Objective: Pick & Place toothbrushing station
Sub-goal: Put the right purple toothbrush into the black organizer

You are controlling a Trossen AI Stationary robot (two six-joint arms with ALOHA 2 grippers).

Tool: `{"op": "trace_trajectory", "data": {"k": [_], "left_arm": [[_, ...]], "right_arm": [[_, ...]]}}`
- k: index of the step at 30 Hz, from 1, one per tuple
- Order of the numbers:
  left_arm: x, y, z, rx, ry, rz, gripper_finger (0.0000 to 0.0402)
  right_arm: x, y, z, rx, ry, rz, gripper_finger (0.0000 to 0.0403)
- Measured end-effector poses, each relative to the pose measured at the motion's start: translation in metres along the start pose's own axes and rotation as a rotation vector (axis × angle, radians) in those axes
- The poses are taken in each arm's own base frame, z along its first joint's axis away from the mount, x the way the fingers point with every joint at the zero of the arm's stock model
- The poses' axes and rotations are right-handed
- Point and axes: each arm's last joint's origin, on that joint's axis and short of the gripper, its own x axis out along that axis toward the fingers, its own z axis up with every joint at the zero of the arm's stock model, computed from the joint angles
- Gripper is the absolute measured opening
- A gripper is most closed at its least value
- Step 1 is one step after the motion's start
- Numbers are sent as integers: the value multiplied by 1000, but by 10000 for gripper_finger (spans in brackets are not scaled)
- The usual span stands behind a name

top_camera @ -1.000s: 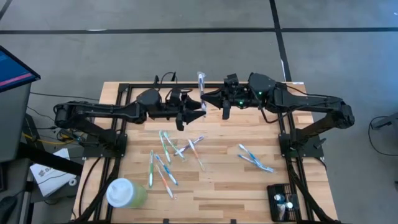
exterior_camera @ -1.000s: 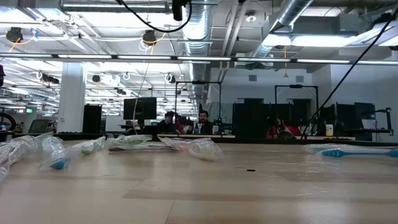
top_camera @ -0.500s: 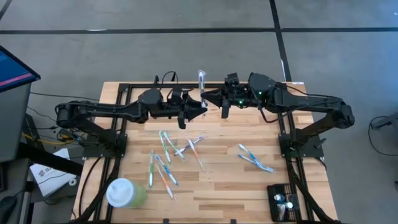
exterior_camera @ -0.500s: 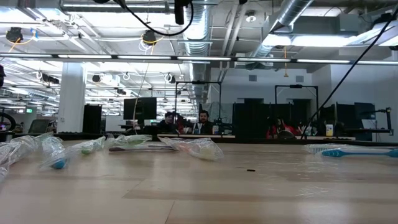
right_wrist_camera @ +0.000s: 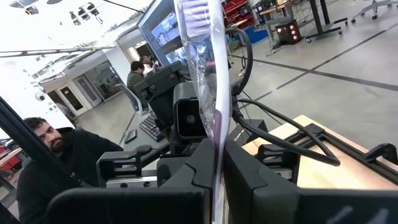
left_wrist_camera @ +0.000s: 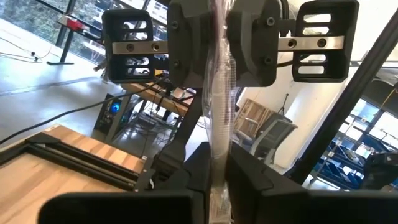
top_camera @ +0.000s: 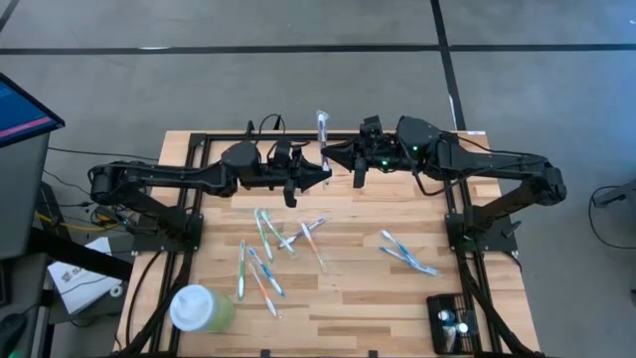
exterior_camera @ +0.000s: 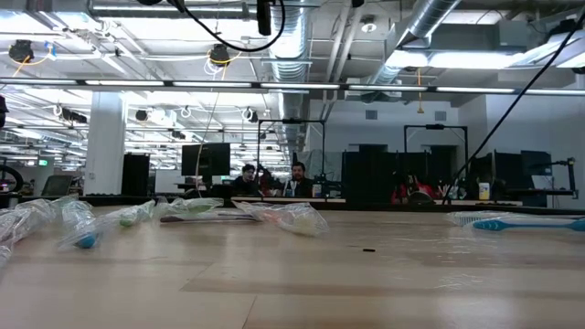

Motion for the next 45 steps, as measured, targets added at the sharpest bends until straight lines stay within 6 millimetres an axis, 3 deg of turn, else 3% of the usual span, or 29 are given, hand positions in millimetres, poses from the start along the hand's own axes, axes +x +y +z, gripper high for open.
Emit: {"op": "trace_trajectory", "data": {"k": [5,9,15,21,25,35,45], "left_arm": [[0,0,0,-1,0,0,15],[0,0,0,-2,2,0,15],[0,-2,-2,-16,17,-23,15],[1,-10,-5,-36,38,-65,15],[1,-14,-8,-39,46,-80,15],[1,-21,-11,-50,58,-104,15],[1,-21,-11,-51,64,-103,15]], "right_arm": [[0,0,0,0,1,2,22],[0,0,0,43,1,8,54],[-1,-2,2,169,30,68,133],[-1,-2,6,179,12,95,229],[-1,-2,8,168,-8,101,261],[-2,0,12,150,-46,129,250],[-2,2,12,137,-19,173,181]]}}
